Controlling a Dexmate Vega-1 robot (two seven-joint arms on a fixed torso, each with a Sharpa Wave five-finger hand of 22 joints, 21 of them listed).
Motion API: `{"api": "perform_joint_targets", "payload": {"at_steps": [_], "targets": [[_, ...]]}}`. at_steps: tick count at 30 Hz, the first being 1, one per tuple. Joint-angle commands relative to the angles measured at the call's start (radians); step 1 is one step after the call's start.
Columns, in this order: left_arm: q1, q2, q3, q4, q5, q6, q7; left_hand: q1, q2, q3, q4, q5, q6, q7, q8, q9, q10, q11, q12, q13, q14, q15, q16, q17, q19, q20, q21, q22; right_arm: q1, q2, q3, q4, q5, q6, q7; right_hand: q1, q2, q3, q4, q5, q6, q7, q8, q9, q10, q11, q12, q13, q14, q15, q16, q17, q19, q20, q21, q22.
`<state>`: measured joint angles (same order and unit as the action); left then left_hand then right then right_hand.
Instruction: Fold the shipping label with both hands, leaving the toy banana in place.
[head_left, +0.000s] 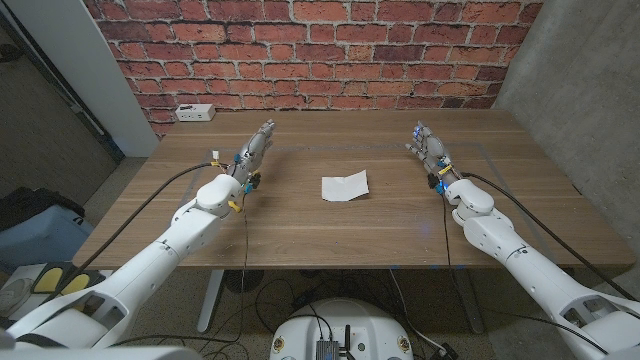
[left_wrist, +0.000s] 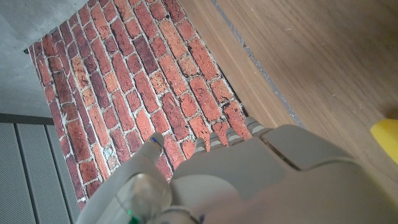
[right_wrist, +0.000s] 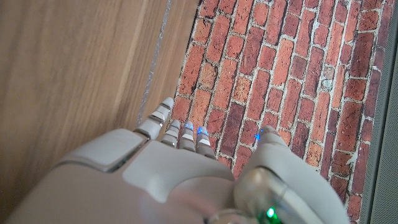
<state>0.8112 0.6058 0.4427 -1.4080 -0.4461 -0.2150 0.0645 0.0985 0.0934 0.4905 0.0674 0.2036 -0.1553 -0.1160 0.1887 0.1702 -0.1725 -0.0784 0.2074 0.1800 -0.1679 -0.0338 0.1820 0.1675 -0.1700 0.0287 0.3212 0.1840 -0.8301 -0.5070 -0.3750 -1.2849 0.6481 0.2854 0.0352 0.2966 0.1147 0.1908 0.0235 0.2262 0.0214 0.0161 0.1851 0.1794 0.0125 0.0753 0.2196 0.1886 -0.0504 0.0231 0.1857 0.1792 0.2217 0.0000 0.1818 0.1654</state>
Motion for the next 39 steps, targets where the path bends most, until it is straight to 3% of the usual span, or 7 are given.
{"api": "perform_joint_targets", "payload": {"at_steps": [1,17,39], "targets": [[-0.014,0.045,0.041,-0.069,0.157,0.068,0.059,0.012,-0.001,0.004,-0.010,-0.001,0.004,0.000,0.002,0.001,-0.058,0.003,0.003,0.002,-0.070,-0.003,0.000,0.003,-0.011,0.006,-0.005,0.002,-0.013,-0.003,0.005,-0.007,0.003,0.006,-0.002,0.006,0.003,0.008,-0.002,-0.001,0.004,0.003,0.005,0.002,0.001,0.011,-0.002,0.001,-0.007,0.006,0.006,0.005,0.004,0.001,0.007,0.003],[-0.035,0.099,0.101,-0.168,0.360,0.177,0.107,0.017,0.001,0.004,-0.015,-0.003,0.010,-0.001,-0.002,0.002,-0.060,0.001,-0.002,0.002,-0.073,-0.005,-0.002,0.003,-0.015,0.006,-0.013,0.003,-0.017,-0.004,0.007,-0.005,0.005,0.011,0.001,0.005,0.004,0.008,-0.002,-0.004,0.006,0.006,0.005,0.002,0.002,0.013,-0.005,0.002,-0.007,0.008,0.006,0.006,0.004,0.002,0.007,0.003],[-0.054,0.142,0.161,-0.251,0.553,0.249,0.082,0.022,0.011,0.007,-0.018,-0.004,0.021,0.003,-0.004,0.003,-0.058,-0.006,-0.004,0.003,-0.075,-0.006,-0.002,0.004,-0.021,0.008,-0.026,0.004,-0.034,-0.011,0.002,-0.027,-0.005,0.011,-0.009,0.005,0.006,0.010,-0.004,-0.007,0.007,0.009,0.005,0.002,0.005,0.014,-0.008,0.002,-0.004,0.011,0.006,0.006,0.005,0.005,0.007,0.003]]}}
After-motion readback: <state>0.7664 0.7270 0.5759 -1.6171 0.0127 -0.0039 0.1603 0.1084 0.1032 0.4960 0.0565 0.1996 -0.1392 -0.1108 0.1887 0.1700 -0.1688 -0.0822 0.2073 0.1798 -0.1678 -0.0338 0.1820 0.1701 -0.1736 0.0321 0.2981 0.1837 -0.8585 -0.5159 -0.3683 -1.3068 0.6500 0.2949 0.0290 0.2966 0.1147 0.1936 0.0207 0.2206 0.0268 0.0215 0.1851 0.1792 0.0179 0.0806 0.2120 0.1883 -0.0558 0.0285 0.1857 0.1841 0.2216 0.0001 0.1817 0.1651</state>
